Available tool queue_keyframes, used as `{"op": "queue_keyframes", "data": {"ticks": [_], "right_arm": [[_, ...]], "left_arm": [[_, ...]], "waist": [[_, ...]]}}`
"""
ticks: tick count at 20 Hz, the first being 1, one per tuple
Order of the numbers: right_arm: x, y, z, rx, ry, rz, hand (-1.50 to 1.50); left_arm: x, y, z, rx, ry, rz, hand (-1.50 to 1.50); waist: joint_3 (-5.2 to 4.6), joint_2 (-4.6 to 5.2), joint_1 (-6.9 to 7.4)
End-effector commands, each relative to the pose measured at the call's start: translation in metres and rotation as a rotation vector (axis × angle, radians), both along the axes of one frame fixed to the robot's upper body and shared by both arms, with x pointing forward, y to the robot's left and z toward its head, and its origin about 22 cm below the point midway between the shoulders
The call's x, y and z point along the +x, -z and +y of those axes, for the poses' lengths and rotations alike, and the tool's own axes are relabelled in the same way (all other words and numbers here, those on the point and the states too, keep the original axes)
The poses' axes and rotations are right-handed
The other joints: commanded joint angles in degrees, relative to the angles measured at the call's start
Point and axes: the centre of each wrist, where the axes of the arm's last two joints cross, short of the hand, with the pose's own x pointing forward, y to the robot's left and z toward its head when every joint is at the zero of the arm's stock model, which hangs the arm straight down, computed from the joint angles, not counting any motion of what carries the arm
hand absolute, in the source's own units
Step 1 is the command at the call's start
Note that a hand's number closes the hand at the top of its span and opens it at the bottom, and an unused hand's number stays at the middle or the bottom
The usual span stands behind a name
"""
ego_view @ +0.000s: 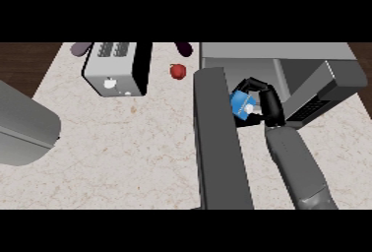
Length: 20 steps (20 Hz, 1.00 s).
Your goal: Pick up the milk, place it into the microwave and close the microwave
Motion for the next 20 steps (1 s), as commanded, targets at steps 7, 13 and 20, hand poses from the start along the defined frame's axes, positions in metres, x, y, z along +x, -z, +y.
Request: {"op": "queue_keyframes", "data": {"ticks": [7, 13, 20], "right_arm": [[0.042, -0.021, 0.016, -0.187, 0.123, 0.013, 1.5], [0.061, -0.05, -0.003, -0.217, 0.242, 0.009, 1.5], [0.066, -0.058, -0.012, -0.305, 0.405, -0.106, 1.5]], "left_arm": [[0.002, 0.002, 0.007, 0.006, 0.032, -0.01, -1.5], [0.016, 0.009, 0.013, 0.002, 0.056, -0.003, -1.5], [0.025, 0.009, 0.011, 0.001, 0.07, -0.014, -1.5]], "waist": [[0.05, 0.83, 2.11], [0.08, 1.87, 3.9], [0.11, 2.26, 4.48]]}}
